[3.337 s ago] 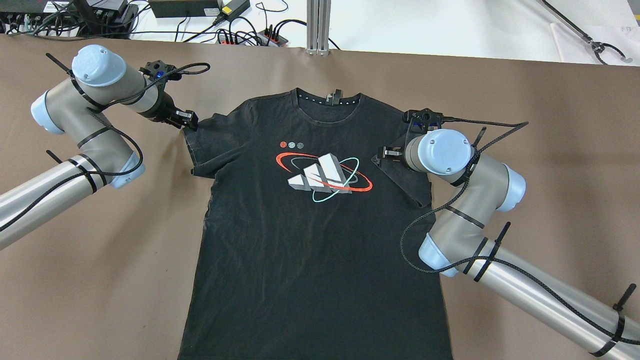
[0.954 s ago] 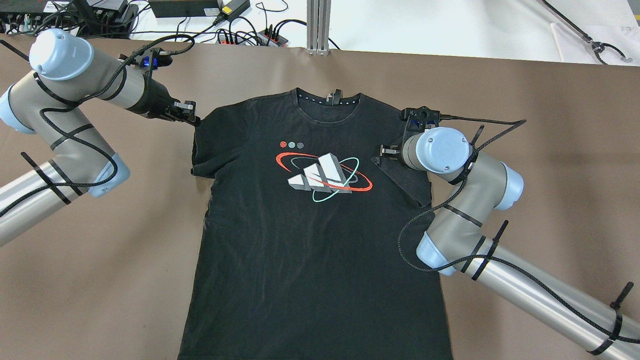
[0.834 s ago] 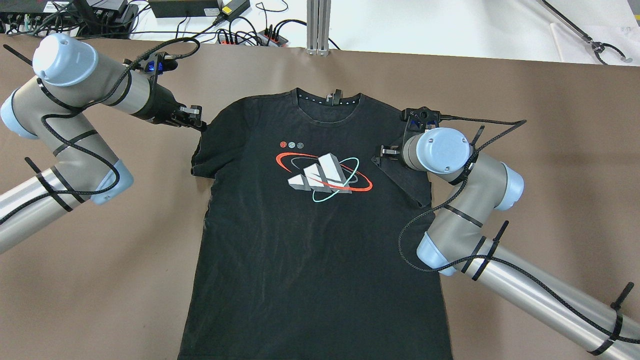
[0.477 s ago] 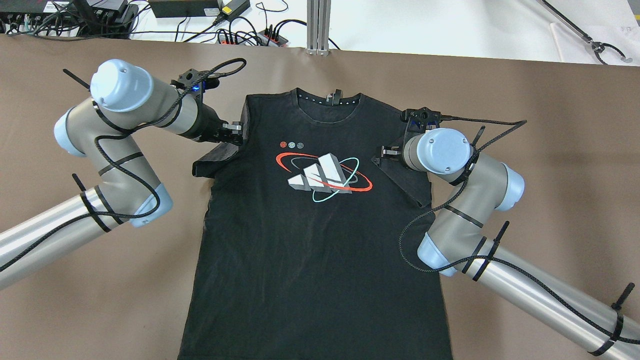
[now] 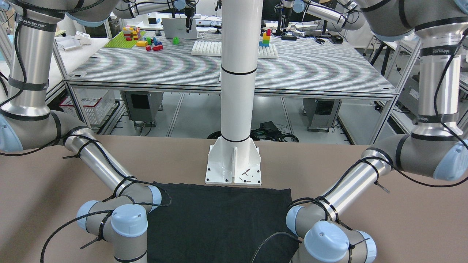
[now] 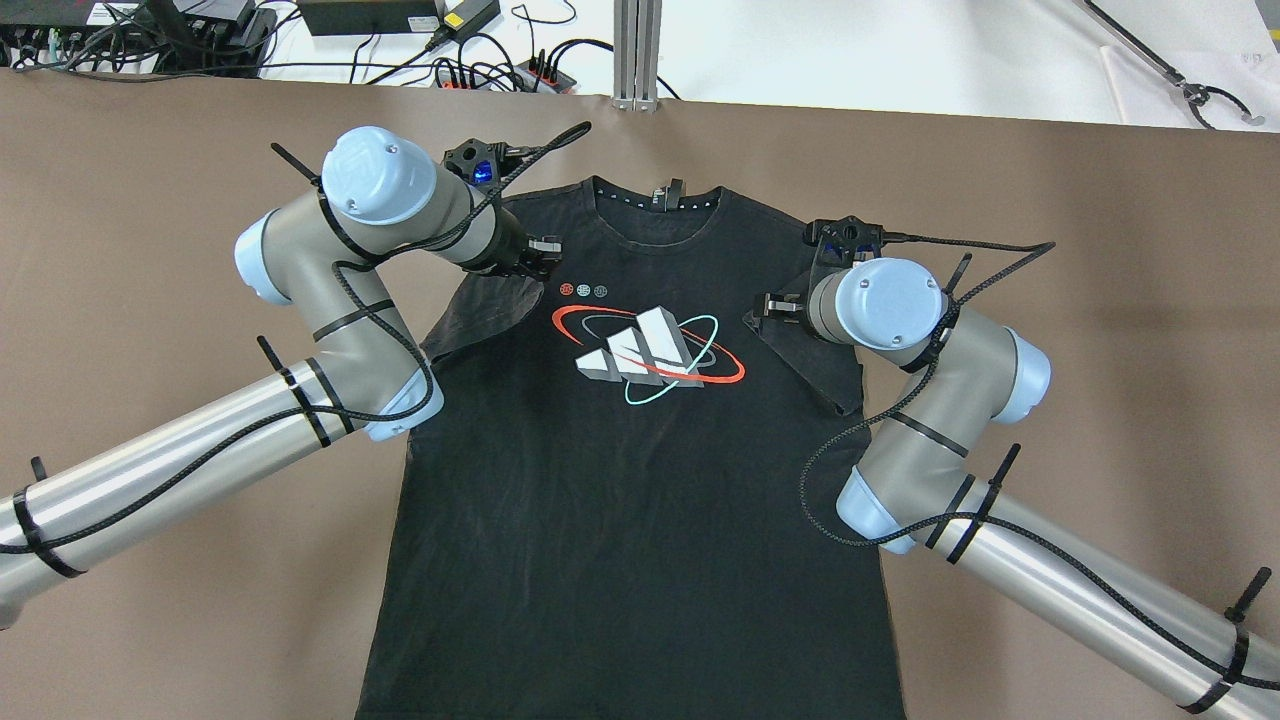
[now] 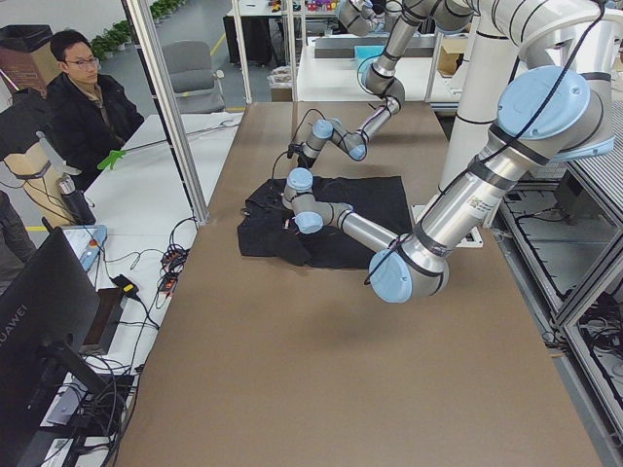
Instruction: Fold clothes
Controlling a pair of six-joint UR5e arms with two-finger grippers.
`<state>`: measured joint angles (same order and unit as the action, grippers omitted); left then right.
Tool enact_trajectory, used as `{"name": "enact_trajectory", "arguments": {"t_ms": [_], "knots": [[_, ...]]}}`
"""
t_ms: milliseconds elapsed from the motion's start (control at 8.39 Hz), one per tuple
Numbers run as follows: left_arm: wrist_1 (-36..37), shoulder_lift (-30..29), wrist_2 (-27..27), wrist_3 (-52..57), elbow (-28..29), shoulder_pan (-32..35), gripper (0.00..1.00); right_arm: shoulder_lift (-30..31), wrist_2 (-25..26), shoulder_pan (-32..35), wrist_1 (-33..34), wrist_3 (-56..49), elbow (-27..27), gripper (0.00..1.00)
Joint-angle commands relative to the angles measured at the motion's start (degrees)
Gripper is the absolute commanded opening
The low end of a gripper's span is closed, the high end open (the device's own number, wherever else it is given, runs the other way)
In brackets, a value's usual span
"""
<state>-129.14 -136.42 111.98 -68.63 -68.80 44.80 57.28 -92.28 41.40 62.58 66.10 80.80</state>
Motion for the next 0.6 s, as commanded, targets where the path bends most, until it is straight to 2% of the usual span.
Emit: {"name": "enact_trajectory", "arguments": {"t_ms": [0, 358, 477], "knots": [[-0.06, -4.37, -2.82, -0.19, 5.17, -0.50, 0.00, 0.20, 0.00, -0.09, 0.00, 0.00, -0.03, 0.94], [-0.94, -5.43, -4.49, -0.19, 7.45, -1.20, 0.00, 0.46, -0.09, -0.09, 0.09, 0.00, -0.03, 0.94], [-1.03, -5.08, -4.49, -0.19, 7.46, -1.29, 0.14, 0.55, -0.09, -0.09, 0.09, -0.09, 0.06, 0.94]]}}
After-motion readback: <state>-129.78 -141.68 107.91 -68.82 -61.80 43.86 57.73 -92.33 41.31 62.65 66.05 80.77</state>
